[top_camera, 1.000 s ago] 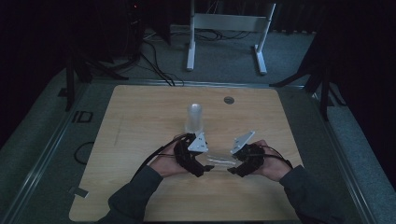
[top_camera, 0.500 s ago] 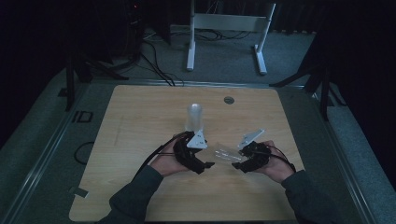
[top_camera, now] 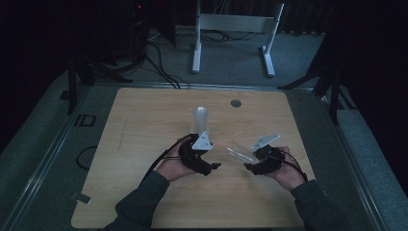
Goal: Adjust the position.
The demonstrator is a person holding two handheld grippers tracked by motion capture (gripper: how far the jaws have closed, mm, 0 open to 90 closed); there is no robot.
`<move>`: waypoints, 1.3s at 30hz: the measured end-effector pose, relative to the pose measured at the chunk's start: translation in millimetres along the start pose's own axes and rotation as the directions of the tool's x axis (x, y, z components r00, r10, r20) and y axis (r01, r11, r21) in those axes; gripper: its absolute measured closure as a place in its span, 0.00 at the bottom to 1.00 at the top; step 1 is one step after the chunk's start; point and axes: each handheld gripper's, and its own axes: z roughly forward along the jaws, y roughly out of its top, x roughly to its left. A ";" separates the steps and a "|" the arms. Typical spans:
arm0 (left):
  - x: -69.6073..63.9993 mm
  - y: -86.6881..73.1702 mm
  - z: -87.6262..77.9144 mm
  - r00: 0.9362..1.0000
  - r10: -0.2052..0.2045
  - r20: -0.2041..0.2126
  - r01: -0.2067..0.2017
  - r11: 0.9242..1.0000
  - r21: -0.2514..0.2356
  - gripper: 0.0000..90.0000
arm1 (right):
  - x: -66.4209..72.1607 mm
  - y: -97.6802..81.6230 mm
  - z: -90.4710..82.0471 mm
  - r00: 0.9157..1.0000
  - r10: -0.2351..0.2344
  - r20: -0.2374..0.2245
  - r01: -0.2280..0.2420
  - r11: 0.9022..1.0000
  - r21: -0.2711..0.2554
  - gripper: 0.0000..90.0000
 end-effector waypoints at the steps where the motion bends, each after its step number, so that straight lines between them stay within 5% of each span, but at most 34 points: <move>1: 0.4 0.1 0.3 1.000 -0.003 -0.003 0.003 1.000 -0.004 0.25 | -0.2 -0.7 0.0 1.000 0.004 0.008 -0.004 1.000 -0.003 0.46; 18: 2.5 1.1 7.0 0.998 -0.051 -0.030 0.050 0.999 -0.016 0.25 | -8.4 -10.9 -0.8 0.989 0.127 0.078 -0.121 0.990 -0.073 0.46; 26: 2.2 3.5 9.8 0.997 -0.064 -0.044 0.063 0.998 -0.019 0.25 | -6.5 -12.0 -2.1 0.984 0.136 0.118 -0.123 0.986 -0.115 0.46; 39: 2.5 6.7 11.1 0.994 -0.092 -0.059 0.089 0.995 -0.042 0.25 | -5.2 -14.1 -4.1 0.964 0.197 0.180 -0.164 0.969 -0.184 0.46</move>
